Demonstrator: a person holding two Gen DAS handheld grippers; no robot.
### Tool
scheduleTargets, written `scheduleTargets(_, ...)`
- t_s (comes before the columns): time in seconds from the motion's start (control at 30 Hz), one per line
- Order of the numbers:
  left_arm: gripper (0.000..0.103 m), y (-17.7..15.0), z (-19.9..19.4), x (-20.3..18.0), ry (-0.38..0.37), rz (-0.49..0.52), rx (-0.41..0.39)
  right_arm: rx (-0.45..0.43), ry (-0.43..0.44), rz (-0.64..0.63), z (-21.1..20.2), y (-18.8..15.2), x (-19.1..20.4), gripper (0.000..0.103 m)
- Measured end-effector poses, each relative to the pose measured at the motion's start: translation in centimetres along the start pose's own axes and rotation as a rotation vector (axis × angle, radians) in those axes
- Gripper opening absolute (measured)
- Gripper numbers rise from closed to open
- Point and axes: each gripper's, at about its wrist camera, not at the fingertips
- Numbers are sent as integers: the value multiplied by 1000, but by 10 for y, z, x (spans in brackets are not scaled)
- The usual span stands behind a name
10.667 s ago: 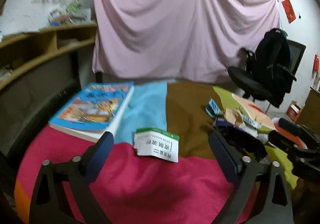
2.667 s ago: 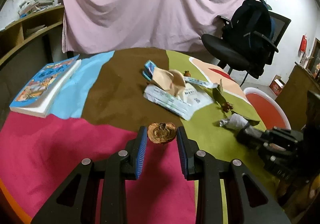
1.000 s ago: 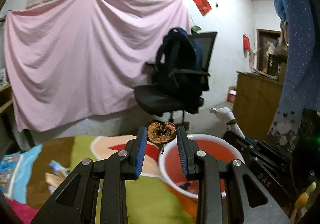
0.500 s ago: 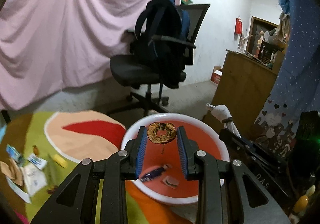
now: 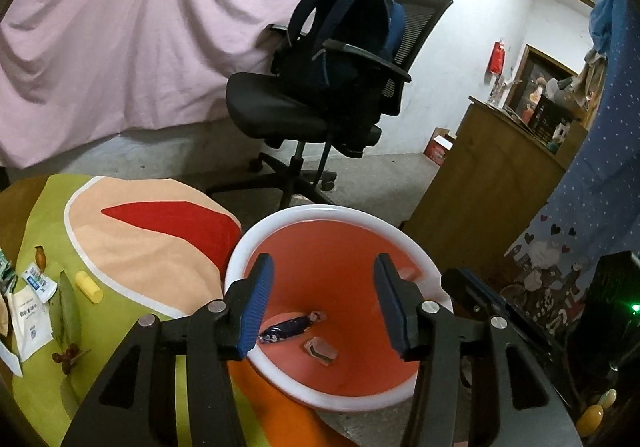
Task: Collect trash
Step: 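Carry the peel and tissue over the bucket and open both grippers, then move both empty grippers back over the table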
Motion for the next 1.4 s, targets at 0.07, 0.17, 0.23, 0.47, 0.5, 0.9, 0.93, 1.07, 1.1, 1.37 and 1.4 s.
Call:
scheduleTargets(0.07,45,0,-3,2,7,-4,-8,-3,-2,6,-2,-1,0,60)
scheduleTargets(0.17,46,-2,-11,5,24,1,-26,-13,-3,10,-3,0,-1,68)
scheduleTargets(0.23,48,-4,-20,6,39,10,-46,-32,-2,10,-6,1,0,74)
scheduleTargets(0.47,61,-14,-62,15,109,35,-160,-140,16,-28,-22,5,15,97)
scheduleTargets(0.5,63,-16,-71,17,122,34,-180,-163,24,-33,-26,5,19,98)
scheduleTargets(0.9,101,-48,-163,45,304,27,-428,-352,162,-71,-59,4,62,103)
scheduleTargets(0.93,101,-51,-169,48,320,27,-436,-369,175,-77,-62,2,68,103)
scheduleTargets(1.07,101,-63,-190,57,373,28,-469,-406,204,-91,-69,-1,85,103)
scheduleTargets(1.1,101,-66,-195,59,386,31,-476,-415,214,-94,-70,-2,90,103)
scheduleTargets(1.37,101,-89,-229,75,489,35,-547,-467,279,-145,-78,-13,126,103)
scheduleTargets(1.4,101,-92,-232,77,502,35,-554,-469,287,-155,-78,-14,130,103)
Point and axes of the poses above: each gripper's, at about its wrist camera, not at the fingertips, and z roughly the way its jaws point, x to its left, y to its top, and after that the axes turned 8 degrees about -y, right-handed
